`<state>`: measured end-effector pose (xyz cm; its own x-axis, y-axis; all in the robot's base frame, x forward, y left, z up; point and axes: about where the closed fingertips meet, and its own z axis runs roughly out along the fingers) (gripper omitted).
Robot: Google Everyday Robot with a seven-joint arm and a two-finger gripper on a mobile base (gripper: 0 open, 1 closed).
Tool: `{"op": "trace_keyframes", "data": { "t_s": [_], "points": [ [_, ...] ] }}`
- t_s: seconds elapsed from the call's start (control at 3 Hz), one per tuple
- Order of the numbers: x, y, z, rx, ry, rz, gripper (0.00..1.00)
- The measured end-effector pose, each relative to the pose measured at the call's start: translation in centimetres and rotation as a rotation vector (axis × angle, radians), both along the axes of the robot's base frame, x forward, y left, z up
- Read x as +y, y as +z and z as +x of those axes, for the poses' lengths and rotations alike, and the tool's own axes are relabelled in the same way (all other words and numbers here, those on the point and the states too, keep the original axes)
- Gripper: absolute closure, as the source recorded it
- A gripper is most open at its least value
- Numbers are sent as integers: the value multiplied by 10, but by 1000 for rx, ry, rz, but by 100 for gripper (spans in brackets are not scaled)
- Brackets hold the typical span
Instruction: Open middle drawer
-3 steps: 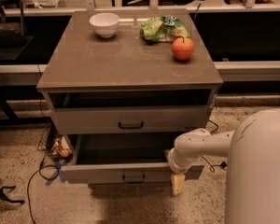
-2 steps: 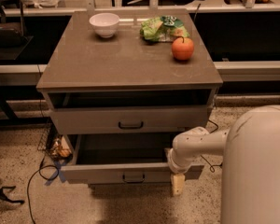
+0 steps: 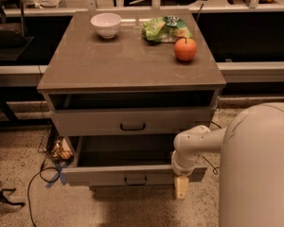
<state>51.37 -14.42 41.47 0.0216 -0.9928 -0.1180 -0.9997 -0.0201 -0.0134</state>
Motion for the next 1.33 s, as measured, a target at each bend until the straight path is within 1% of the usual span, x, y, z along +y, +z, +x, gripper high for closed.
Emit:
{"op": "trace_keyframes", "data": {
  "t_s": [0.33,0.67,1.0,1.33],
  "points": [
    [-6,-6,-10,50,-37,-11,0],
    [-9,-10,-16,74,-52,-15,0],
    [-10,-8,-21,78,-57,-24,18],
    [-12,-7,-25,77,-62,-30,41]
  ]
}}
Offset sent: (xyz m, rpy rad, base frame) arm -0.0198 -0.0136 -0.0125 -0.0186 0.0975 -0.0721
